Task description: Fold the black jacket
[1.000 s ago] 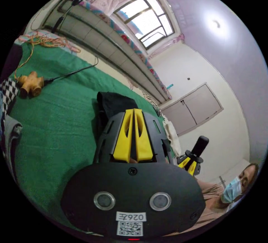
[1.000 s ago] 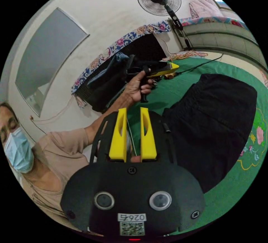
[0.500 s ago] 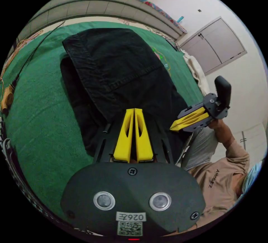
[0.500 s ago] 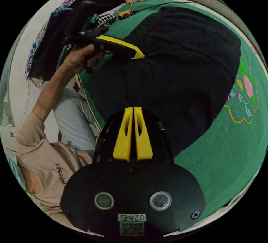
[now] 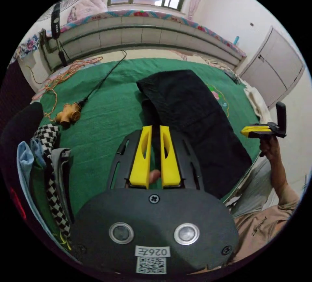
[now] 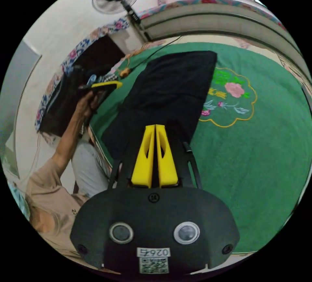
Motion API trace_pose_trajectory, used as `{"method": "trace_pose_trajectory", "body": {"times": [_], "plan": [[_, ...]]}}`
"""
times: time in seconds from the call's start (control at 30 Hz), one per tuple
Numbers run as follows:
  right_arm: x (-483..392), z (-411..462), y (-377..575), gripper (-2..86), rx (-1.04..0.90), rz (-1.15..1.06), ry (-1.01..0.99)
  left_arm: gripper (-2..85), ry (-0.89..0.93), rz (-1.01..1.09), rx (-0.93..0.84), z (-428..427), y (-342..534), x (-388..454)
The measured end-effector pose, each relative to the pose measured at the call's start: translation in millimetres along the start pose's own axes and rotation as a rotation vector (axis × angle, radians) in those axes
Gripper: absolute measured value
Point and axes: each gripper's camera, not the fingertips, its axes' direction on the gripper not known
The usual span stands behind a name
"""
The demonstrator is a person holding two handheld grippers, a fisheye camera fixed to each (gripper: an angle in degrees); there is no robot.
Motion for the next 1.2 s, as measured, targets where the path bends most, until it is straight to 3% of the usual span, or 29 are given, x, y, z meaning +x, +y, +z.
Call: {"method": "trace_pose_trajectory", "body": {"times": [0.13, 0.33, 0.5, 0.67, 0.73, 0.83, 1.0, 1.2], "plan": [[83, -33, 4, 4.6, 0.160, 0.213, -0.099, 13.8, 0.271, -0.115, -0.034, 29, -7, -47], [161, -25, 3, 8.7, 0.126, 0.327, -0.145, 17.9, 0.276, -0.134, -0.084, 68, -33, -63], [205, -19, 1, 9.9, 0.160, 0.345, -0.305, 18.4, 0.282, -0.131, -0.047, 77, -48, -69], [237, -28, -8, 8.3, 0.185, 0.331, -0.373, 16.0, 0.292, -0.136, 0.013, 79, -47, -84], [243, -33, -10, 7.6, 0.187, 0.322, -0.369, 8.5, 0.317, -0.119, 0.015, 81, -54, -89], [253, -45, -9, 5.2, 0.187, 0.318, -0.348, 5.5, 0.502, -0.139, -0.060, 107, -67, -88], [261, -76, -17, 1.7, 0.079, 0.312, -0.327, 5.0, 0.543, -0.113, -0.079, 104, -70, -98], [262, -125, -16, 2.2, -0.201, 0.176, -0.341, 7.7, 0.615, 0.049, -0.243, 116, -76, -81]]}}
